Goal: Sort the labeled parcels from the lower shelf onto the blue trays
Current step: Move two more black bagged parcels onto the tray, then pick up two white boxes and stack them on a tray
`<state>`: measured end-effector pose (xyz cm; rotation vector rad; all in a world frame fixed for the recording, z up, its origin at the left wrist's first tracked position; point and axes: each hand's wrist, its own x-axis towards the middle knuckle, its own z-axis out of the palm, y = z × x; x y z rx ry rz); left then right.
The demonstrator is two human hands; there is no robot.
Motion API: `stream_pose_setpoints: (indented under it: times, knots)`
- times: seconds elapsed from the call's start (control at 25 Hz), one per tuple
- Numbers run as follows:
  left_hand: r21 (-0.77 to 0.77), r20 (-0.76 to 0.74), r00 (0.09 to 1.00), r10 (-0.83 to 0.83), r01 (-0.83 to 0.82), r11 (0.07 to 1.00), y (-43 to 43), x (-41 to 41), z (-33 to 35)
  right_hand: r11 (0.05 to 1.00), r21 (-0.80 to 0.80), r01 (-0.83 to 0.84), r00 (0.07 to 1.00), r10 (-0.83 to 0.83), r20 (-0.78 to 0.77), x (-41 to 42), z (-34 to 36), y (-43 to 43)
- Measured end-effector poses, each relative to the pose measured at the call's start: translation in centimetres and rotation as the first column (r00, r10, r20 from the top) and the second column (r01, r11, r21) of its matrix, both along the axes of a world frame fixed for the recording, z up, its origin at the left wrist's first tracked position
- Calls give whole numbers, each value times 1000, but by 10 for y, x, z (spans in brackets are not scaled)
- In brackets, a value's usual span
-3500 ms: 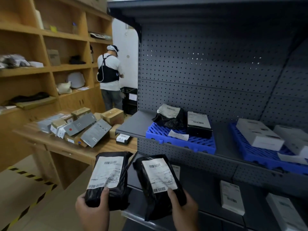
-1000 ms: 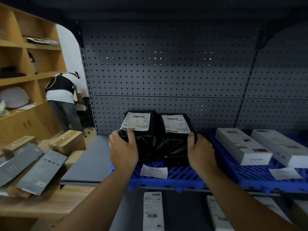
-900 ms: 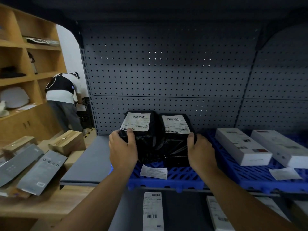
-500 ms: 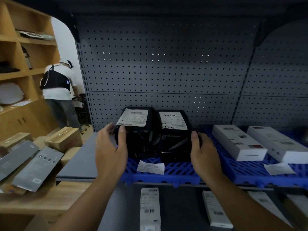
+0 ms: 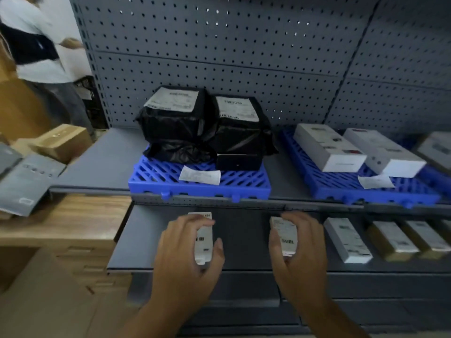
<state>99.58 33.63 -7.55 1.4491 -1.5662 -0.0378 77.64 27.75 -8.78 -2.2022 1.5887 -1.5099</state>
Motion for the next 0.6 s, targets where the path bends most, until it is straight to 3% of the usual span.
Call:
stream_pose_setpoints:
  times: [0.4, 0.6]
  knots:
    - [118, 194, 970, 150, -175, 978, 42, -64, -41, 982, 186, -22, 997, 34, -63, -94, -46, 30]
    - [98, 184, 965, 188, -209, 973, 43, -86, -60, 979, 199, -53, 996, 67, -63, -118, -58, 24]
